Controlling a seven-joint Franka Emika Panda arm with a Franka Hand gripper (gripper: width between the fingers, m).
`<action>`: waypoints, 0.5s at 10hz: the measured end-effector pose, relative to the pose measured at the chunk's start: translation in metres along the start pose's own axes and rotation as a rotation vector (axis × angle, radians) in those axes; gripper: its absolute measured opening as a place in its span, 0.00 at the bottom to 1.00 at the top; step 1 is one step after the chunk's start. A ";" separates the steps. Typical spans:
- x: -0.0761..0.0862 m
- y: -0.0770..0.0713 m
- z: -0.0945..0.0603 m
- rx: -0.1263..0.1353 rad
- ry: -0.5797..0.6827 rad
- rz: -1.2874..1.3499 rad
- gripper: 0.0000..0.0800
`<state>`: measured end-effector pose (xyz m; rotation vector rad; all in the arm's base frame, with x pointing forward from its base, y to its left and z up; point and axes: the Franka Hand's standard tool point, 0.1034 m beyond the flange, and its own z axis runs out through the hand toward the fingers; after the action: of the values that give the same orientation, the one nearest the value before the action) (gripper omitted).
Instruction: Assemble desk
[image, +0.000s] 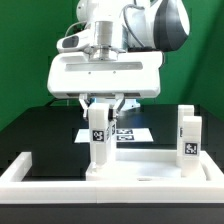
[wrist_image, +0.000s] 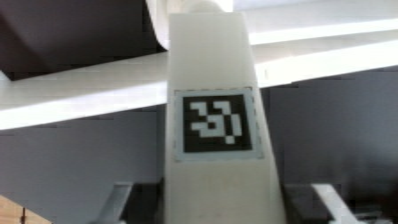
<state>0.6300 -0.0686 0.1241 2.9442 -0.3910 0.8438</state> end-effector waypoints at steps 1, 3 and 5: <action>-0.001 0.000 0.000 -0.001 -0.001 0.000 0.36; -0.003 0.001 0.002 -0.005 0.001 -0.003 0.36; -0.008 0.004 0.007 -0.024 0.020 -0.009 0.36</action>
Offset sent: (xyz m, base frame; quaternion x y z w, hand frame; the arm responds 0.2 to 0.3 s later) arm -0.0096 -0.0038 -0.0158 -0.0149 0.0088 -0.0030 0.9998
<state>0.6264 -0.0721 0.1138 2.9111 -0.3842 0.8607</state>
